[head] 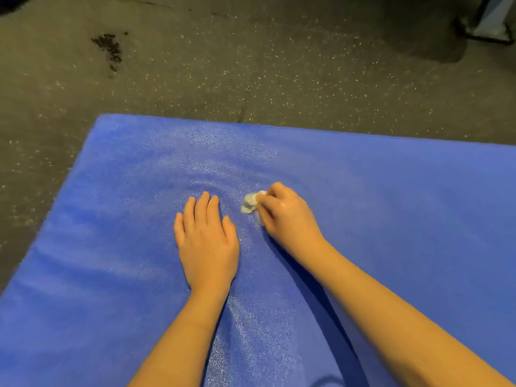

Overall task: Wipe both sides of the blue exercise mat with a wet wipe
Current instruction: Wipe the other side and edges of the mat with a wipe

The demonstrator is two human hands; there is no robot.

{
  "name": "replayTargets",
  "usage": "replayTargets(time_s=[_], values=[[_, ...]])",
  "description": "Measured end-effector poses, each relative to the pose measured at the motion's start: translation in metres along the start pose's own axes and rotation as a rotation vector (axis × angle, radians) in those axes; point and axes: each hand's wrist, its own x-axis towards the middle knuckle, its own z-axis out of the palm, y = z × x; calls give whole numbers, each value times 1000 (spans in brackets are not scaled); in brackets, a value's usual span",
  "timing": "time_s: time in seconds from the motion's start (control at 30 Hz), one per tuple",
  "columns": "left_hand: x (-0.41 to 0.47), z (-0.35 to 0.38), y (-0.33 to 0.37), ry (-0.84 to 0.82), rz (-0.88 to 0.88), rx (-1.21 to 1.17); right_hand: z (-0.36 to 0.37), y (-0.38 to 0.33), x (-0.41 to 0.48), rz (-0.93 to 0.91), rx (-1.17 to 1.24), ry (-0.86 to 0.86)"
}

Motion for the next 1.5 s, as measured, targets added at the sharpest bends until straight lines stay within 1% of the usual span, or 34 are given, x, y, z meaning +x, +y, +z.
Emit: replayTargets(time_s=[0.03, 0.07, 0.13, 0.17, 0.2, 0.23, 0.3, 0.33, 0.37, 0.4, 0.43, 0.47, 0.5, 0.53, 0.57, 0.6, 0.67, 0.7, 0.73, 0.77, 0.87, 0.9, 0.93, 0.97, 1.07, 1.1, 1.13, 1.17, 1.27, 1.3, 1.33, 1.43, 1.47, 1.5], values=[[0, 0, 0, 3, -1, 0, -7, 11, 10, 32, -33, 12], [1, 0, 0, 3, -2, 0, -11, 22, 23, 126, -89, 59], [1, 0, 1, 1, -7, 1, -14, 42, 51, 442, -213, 142], [1, 0, 1, 3, -6, 1, -11, 44, 60, 561, -218, 152], [1, 0, 2, 5, -3, 1, -5, 40, 65, 578, -179, 136], [1, 0, 2, 7, -5, 3, 1, 30, 68, 514, -120, 90], [1, 0, 1, 9, -9, 7, 11, 11, 66, 224, -40, -4], [1, 0, 1, 12, -8, 6, 12, 12, 66, 119, -49, -27], [1, 0, 1, 18, -7, 4, 5, 18, 72, 88, -69, -25], [1, 0, 1, 21, -7, 1, -3, 28, 82, 147, -107, 22], [1, 0, 2, 23, -8, -1, -10, 38, 92, 279, -170, 76], [1, 0, 2, 24, -9, -3, -13, 50, 102, 464, -221, 117], [1, 0, 2, 25, -10, -3, -15, 57, 110, 613, -235, 125], [0, 1, 2, 24, -12, -2, -11, 58, 115, 669, -225, 117], [0, 1, 1, 23, -13, -1, -7, 50, 119, 623, -203, 91], [0, 1, 1, 21, -15, -1, -1, 36, 120, 490, -178, 37], [0, 0, 0, 20, -15, 0, 12, 18, 113, 192, -117, -138], [0, 0, 0, 20, -17, 0, 10, 18, 111, 108, -131, -184], [0, 0, 1, 21, -18, -1, 0, 23, 112, 131, -165, -181], [0, 0, 2, 22, -18, -4, -11, 33, 114, 214, -214, -146], [1, -1, 3, 22, -20, -18, -35, 76, 113, 609, -358, 9], [1, -1, 3, 20, -23, -19, -38, 82, 109, 697, -378, 52], [0, -1, 2, 17, -25, -18, -37, 82, 105, 705, -365, 89], [0, -2, 2, 16, -25, -17, -30, 77, 100, 637, -313, 92], [0, -3, 2, 23, -23, -24, -26, 67, 78, 237, -170, -55], [0, -3, 2, 26, -23, -29, -34, 72, 74, 175, -185, -64], [0, -3, 3, 29, -25, -32, -44, 81, 74, 171, -245, -32], [0, -3, 3, 32, -27, -33, -54, 93, 74, 237, -319, 33], [0, -3, 4, 30, -26, -31, -66, 123, 71, 738, -406, 125], [0, -3, 3, 29, -25, -27, -62, 118, 69, 784, -368, 145], [0, -3, 3, 28, -23, -23, -56, 104, 67, 750, -314, 139], [0, -2, 3, 29, -21, -12, -38, 66, 46, 311, -128, 28], [0, -2, 3, 29, -20, -10, -39, 61, 37, 204, -95, -28], [0, -3, 3, 29, -19, -9, -45, 64, 34, 149, -110, -52]])
